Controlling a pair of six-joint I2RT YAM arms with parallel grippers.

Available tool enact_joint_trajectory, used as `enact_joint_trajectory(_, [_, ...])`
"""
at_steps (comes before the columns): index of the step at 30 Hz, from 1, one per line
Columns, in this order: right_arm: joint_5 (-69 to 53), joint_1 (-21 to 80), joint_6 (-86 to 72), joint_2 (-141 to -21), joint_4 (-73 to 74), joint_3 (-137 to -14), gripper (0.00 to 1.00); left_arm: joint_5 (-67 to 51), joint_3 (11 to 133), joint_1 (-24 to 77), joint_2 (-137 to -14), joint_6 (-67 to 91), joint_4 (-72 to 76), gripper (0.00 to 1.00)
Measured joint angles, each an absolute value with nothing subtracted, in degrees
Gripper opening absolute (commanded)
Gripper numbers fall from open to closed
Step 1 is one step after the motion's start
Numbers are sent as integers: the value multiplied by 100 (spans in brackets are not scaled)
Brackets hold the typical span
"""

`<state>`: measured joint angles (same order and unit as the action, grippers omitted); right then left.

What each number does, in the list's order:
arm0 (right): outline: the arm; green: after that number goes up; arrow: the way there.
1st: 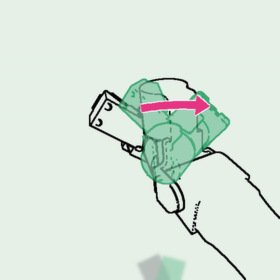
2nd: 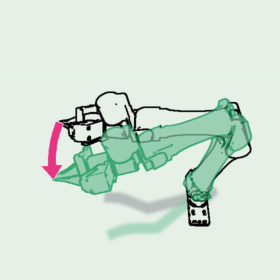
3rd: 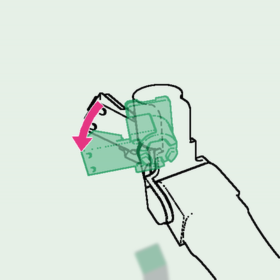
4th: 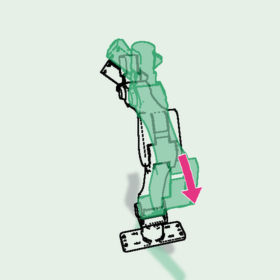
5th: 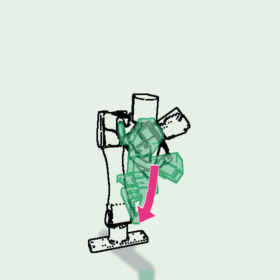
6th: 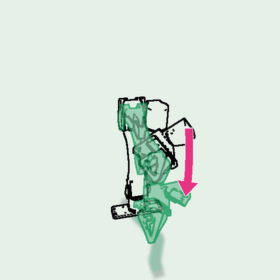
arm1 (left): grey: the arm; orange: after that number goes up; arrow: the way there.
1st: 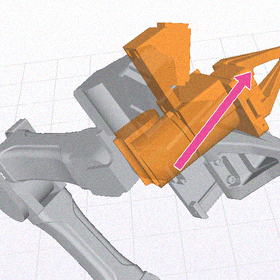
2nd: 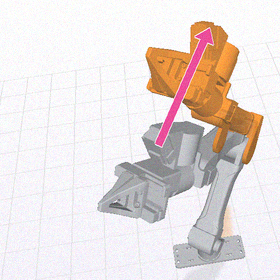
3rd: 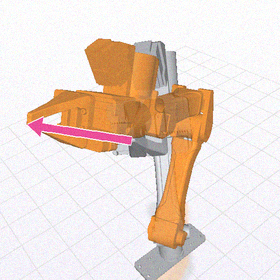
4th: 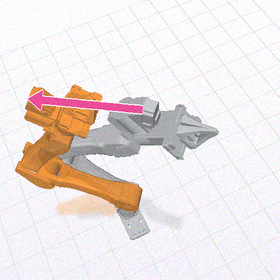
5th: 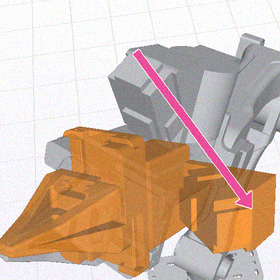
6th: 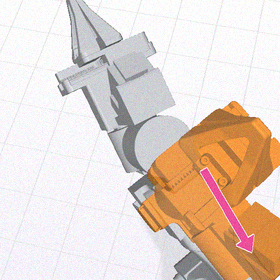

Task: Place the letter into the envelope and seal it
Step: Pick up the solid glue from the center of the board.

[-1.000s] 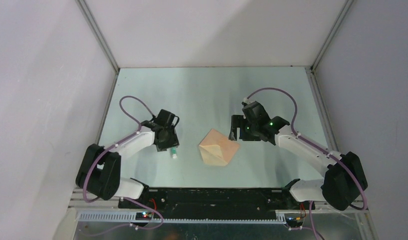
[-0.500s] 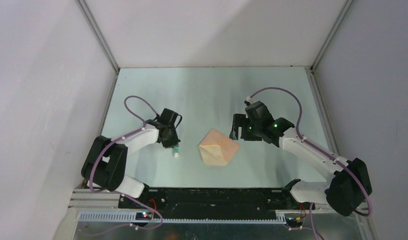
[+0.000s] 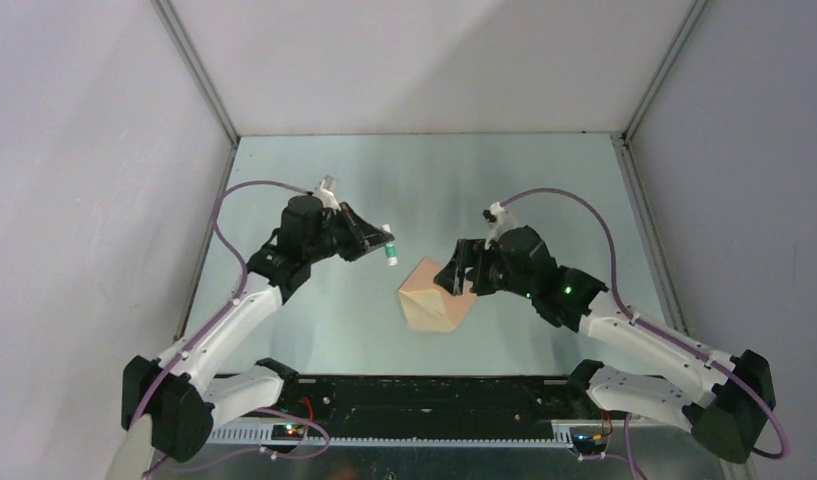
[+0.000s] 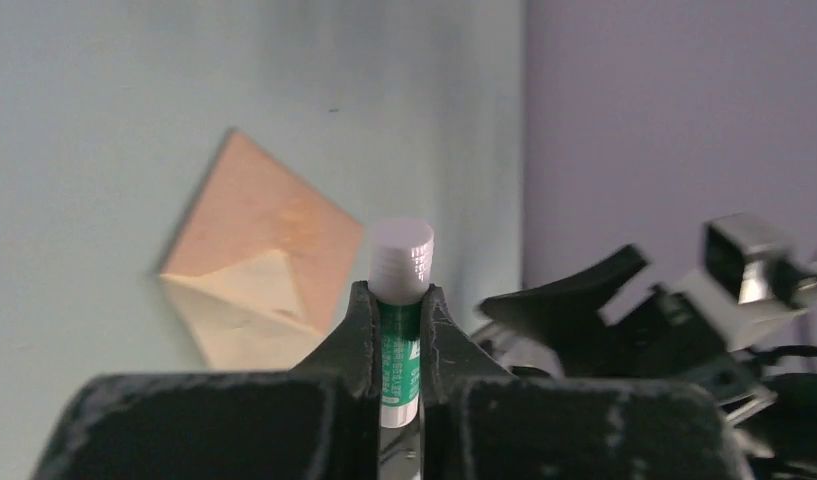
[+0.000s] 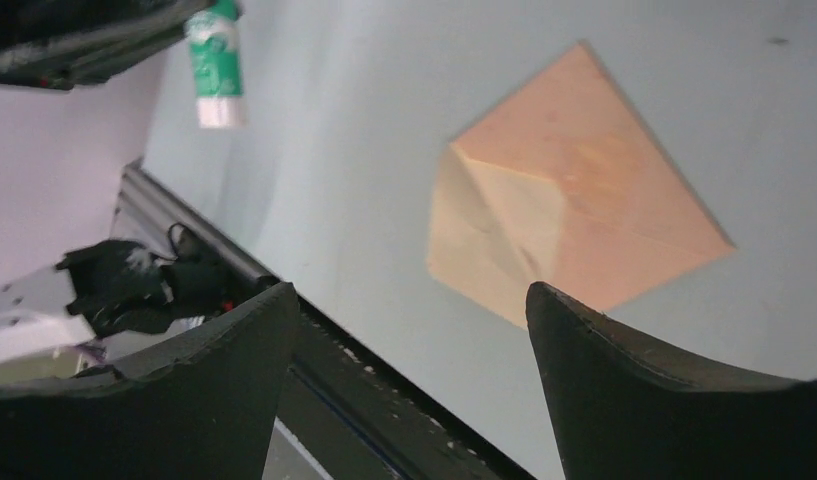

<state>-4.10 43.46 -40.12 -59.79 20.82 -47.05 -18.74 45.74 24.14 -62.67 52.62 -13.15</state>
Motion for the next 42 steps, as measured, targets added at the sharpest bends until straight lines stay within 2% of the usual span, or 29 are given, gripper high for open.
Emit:
enact_joint_trajectory(5, [-78, 5142, -4106, -5789, 419, -4095, 88, -2018, 4657, 2646, -5961, 6014, -952, 0])
enact_joint_trajectory(12, [209, 5406, -4602, -6034, -1308, -3846, 87, -1931, 4650, 2801, -5645, 6689, -561, 0])
enact_joint_trajectory(21, [408, 5450, -5288, -6753, -3588, -3277, 70, -1774, 4648, 2904, -5509, 6965, -261, 0])
enact_joint_trajectory(29, [60, 5319, -5699, -7144, -4788, -3249, 67, -1597, 4648, 2915, -5413, 6938, -333, 0])
enact_joint_trajectory(34, [-113, 5214, -5916, -7258, -5266, -3249, 58, -1518, 4648, 2915, -5352, 6901, -370, 0])
enact_joint_trajectory(42, [-377, 5026, -6351, -7673, -5774, -3249, 50, -1507, 4646, 2915, -5347, 6899, -399, 0])
